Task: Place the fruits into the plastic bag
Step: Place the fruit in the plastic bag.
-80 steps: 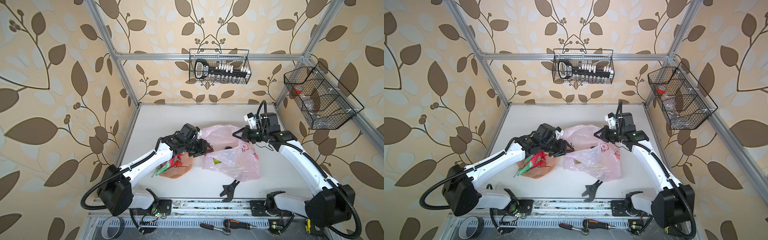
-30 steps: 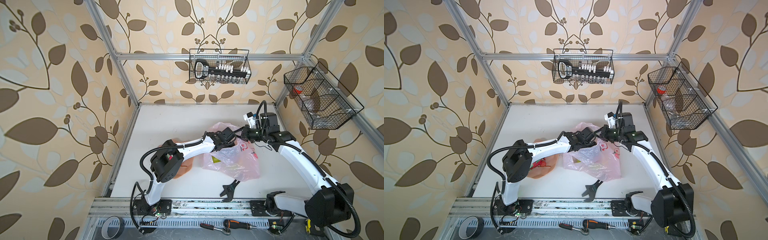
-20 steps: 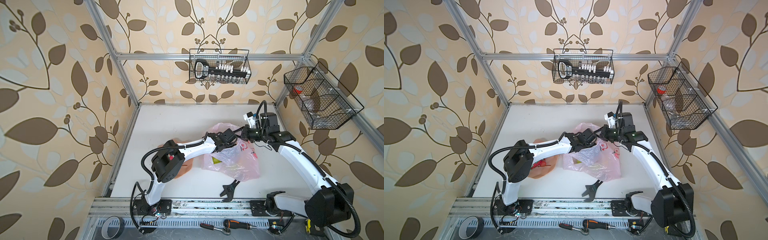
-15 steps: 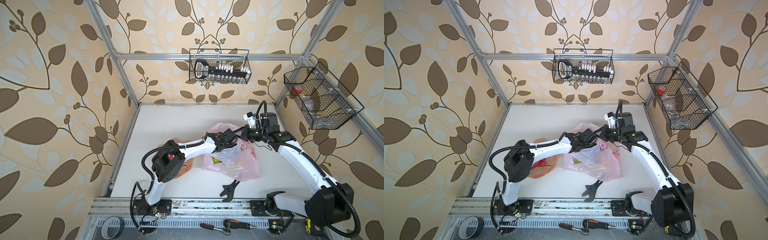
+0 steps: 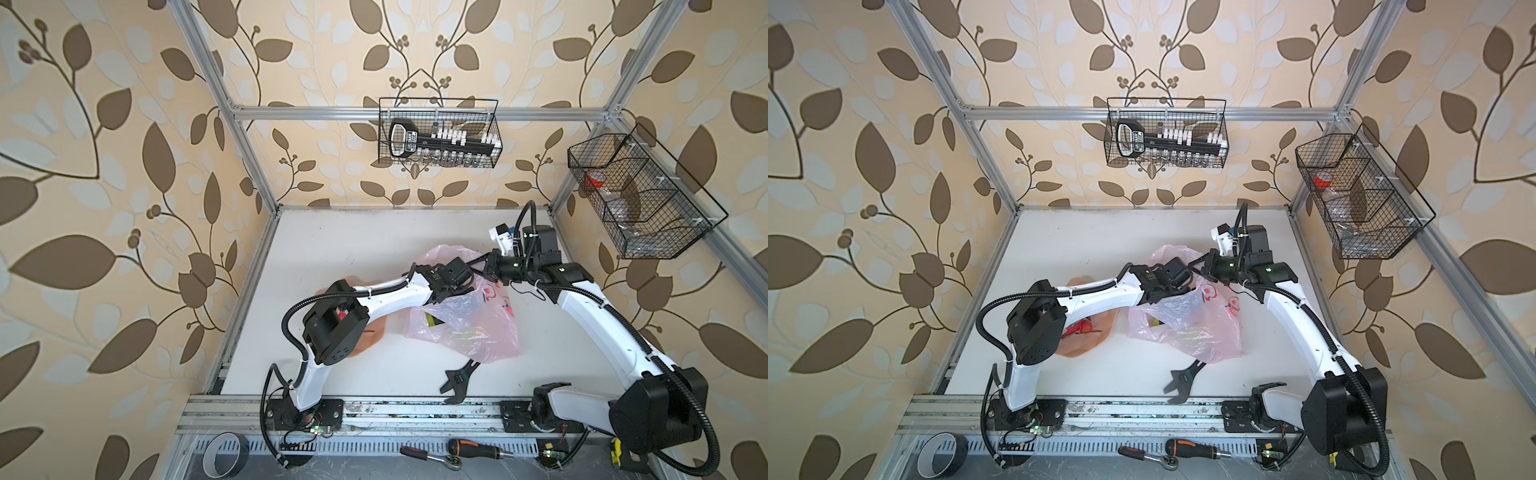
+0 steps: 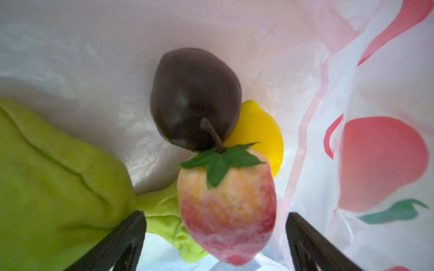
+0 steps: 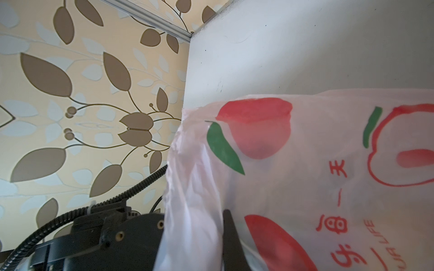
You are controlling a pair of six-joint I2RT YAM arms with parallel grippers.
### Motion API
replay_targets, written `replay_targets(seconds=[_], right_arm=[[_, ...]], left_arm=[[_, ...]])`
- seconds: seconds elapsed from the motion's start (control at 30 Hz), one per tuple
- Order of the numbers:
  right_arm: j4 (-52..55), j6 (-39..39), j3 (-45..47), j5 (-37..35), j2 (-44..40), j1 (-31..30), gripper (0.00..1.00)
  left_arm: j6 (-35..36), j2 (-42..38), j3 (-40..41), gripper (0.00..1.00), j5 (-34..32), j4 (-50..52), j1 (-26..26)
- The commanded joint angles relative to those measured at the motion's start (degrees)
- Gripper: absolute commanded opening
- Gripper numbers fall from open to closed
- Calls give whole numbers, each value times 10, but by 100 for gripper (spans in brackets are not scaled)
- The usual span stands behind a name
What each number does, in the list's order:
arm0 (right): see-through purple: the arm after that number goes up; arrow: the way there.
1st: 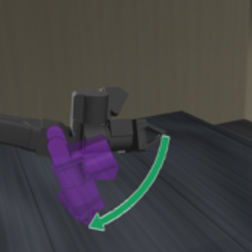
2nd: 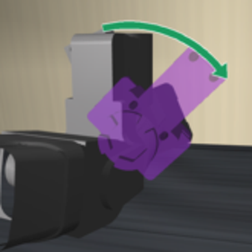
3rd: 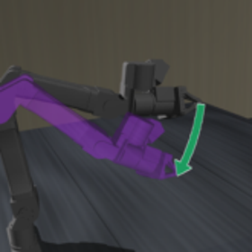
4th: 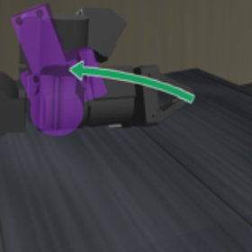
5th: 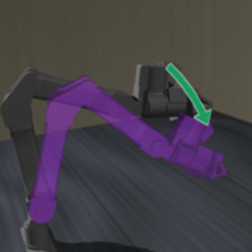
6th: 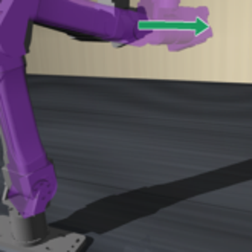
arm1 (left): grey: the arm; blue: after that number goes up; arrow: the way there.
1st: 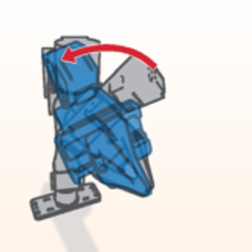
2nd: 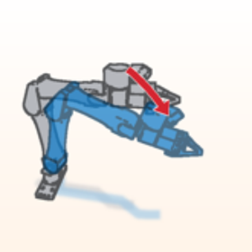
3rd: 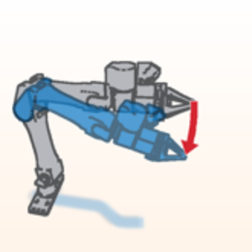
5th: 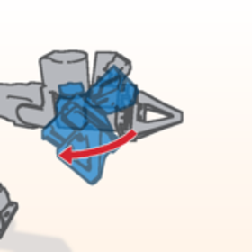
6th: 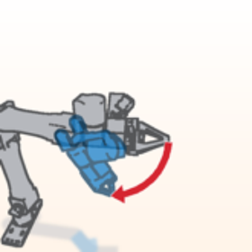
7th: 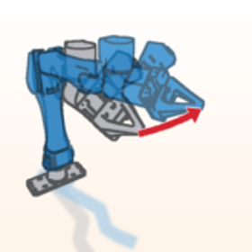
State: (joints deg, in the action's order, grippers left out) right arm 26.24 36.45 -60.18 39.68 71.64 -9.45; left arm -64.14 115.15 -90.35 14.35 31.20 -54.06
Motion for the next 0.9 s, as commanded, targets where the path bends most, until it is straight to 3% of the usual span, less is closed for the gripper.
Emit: replay_targets(seconds=[0.0,0.5,0.87], right_arm=[[13,-13,10,11,-16,4,0],[28,-22,10,10,-23,13,0],[32,-26,8,13,-22,15,0]], left_arm=[[25,-54,-23,95,-33,43,-3],[93,-111,-23,95,-111,160,1],[147,-180,33,92,-117,204,1]])
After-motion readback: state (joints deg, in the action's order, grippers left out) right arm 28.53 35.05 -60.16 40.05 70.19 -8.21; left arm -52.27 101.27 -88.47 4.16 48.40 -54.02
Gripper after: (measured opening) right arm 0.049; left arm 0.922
